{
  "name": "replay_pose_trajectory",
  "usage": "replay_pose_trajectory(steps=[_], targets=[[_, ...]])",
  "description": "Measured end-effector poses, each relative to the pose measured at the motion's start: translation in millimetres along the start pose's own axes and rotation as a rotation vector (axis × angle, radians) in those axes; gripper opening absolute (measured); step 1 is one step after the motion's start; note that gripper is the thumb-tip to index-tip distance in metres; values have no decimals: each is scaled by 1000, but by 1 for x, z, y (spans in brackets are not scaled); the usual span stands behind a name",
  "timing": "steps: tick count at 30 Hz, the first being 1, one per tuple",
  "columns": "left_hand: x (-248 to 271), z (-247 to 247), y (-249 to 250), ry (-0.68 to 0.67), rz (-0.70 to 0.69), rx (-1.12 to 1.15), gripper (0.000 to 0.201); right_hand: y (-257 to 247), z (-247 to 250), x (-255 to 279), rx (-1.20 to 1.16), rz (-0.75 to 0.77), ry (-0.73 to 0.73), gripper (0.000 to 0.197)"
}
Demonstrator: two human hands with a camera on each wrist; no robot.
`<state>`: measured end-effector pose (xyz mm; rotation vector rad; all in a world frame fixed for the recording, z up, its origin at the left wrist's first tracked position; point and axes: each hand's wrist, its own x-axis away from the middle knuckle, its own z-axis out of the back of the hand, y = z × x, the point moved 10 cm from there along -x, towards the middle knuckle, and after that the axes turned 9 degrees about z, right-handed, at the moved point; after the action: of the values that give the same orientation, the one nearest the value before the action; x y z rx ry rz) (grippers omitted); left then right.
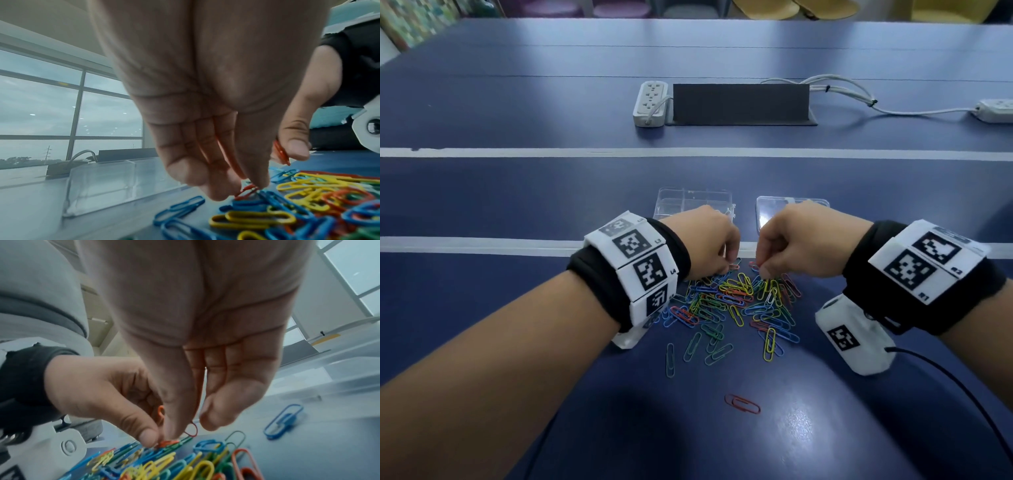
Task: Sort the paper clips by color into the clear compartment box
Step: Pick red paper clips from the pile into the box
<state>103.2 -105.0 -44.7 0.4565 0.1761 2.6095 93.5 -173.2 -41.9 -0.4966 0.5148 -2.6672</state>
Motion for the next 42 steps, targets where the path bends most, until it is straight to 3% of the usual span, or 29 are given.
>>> replay_pose_trajectory(steps=[6, 10, 17, 21, 26, 35, 42], targets=[[-1, -1, -2, -16, 26, -26, 17, 9, 7, 16, -182, -10, 64, 12], [-1, -2, 0, -29, 30, -41, 14, 16, 11, 31, -25, -29, 89, 24], [5, 6, 6, 5, -5, 46, 9, 19, -3, 35, 52, -73, 65, 11], [11, 7, 14, 1, -36, 100, 25, 10, -5, 31, 120, -57, 62, 7], [15, 1, 14, -59, -31, 66, 17, 18, -8, 31, 25, -114, 22, 21], [20, -16, 10, -173, 8, 0, 14, 24, -7, 39, -126, -166, 5, 19], [19, -15, 23, -109, -52, -106, 20, 13, -11, 43, -39, -136, 7, 19]])
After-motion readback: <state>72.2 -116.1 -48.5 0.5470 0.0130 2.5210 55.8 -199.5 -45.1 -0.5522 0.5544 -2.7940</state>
